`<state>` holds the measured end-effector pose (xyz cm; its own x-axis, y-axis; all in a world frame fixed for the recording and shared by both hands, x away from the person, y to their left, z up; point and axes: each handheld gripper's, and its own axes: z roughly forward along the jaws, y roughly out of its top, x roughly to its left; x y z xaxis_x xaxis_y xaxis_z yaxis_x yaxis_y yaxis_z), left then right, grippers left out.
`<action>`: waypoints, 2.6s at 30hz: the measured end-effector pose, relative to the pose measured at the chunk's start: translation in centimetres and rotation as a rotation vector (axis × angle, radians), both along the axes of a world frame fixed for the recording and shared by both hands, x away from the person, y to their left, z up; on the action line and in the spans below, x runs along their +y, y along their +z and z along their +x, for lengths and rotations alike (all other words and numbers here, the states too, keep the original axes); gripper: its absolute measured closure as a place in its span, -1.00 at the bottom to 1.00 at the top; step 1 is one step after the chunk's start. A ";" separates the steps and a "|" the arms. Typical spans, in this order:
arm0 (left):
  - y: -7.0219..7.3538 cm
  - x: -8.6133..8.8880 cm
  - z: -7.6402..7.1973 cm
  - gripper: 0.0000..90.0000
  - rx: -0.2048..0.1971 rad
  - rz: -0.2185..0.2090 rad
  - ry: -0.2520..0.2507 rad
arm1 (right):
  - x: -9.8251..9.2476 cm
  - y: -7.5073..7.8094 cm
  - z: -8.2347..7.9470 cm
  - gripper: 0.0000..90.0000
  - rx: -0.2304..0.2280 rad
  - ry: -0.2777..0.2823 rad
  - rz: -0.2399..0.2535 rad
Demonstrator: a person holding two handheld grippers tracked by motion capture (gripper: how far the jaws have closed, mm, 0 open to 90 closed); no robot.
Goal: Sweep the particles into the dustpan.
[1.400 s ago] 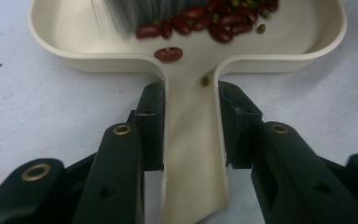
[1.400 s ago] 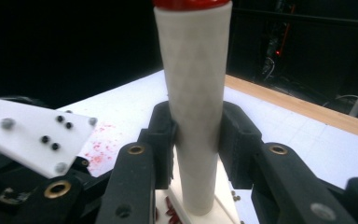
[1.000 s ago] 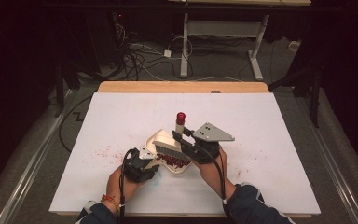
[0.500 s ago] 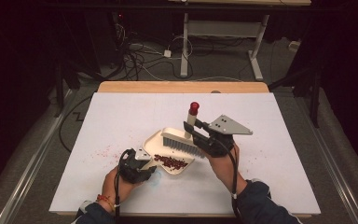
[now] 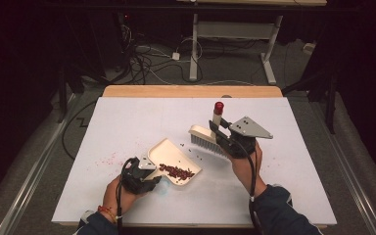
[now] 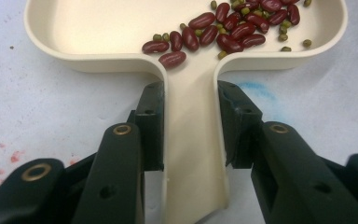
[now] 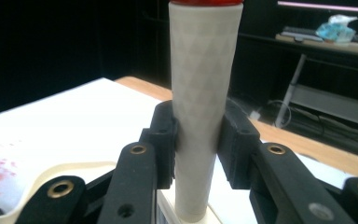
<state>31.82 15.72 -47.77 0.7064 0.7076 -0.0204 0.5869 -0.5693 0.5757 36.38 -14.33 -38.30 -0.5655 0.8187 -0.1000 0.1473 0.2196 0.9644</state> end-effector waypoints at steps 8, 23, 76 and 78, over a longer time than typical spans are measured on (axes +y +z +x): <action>0.0 0.3 0.3 0.41 0.008 -0.011 0.007 | 1.3 -1.5 1.5 0.56 -0.014 -0.037 -0.014; -0.1 0.4 1.1 0.41 0.015 -0.022 0.031 | 3.8 -2.6 1.6 0.56 -0.013 0.043 0.007; 0.2 0.8 0.2 0.41 0.057 0.007 -0.046 | 4.4 -2.4 0.4 0.56 -0.012 0.215 0.001; 0.4 0.9 0.2 0.41 0.049 0.008 -0.038 | 4.3 -2.0 -0.2 0.56 0.006 0.254 0.021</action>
